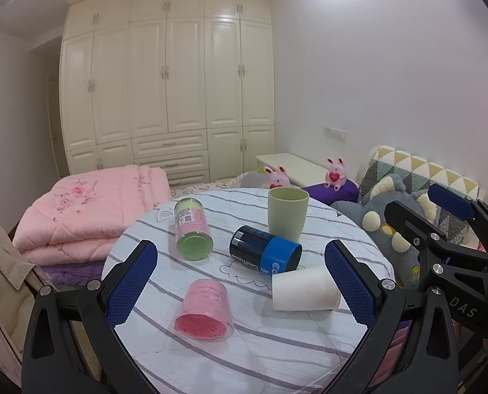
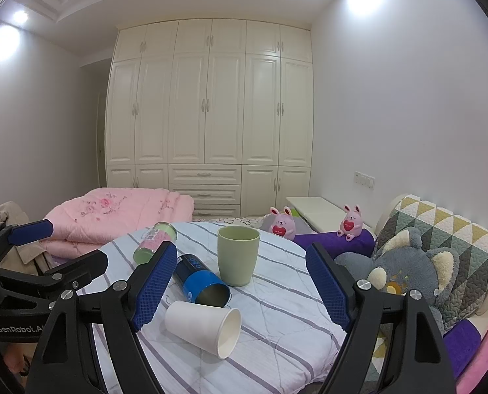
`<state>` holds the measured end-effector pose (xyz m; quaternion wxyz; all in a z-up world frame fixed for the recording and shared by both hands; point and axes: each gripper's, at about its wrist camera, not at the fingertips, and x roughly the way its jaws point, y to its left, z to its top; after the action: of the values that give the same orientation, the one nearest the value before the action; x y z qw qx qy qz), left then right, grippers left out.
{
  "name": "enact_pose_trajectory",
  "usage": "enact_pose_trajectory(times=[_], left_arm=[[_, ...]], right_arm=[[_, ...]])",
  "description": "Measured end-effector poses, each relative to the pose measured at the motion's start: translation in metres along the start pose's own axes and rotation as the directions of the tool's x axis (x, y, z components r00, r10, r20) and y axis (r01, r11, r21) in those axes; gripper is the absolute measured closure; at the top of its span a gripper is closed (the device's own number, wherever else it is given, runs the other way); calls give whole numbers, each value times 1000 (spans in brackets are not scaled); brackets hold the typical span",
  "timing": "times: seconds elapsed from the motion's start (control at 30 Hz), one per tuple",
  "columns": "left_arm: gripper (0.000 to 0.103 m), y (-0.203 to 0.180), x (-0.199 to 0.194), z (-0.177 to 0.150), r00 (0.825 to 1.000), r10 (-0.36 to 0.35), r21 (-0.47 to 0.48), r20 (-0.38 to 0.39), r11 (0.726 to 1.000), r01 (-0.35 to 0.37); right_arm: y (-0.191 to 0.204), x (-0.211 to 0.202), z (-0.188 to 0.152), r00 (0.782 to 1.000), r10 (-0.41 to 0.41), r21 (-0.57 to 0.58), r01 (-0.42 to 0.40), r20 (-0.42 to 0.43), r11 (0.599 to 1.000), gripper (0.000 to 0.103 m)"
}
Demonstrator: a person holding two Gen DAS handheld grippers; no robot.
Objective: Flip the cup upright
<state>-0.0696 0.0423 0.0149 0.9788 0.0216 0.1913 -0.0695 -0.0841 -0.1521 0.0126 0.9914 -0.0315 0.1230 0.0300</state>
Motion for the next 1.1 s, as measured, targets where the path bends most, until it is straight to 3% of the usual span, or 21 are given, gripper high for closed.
enact_pose_trajectory(times=[1.1], left_arm=[[0, 0, 10, -8, 1000, 1, 6, -19, 1000, -1]], right_arm=[[-3, 14, -5, 999, 4, -8, -4, -34, 1000, 21]])
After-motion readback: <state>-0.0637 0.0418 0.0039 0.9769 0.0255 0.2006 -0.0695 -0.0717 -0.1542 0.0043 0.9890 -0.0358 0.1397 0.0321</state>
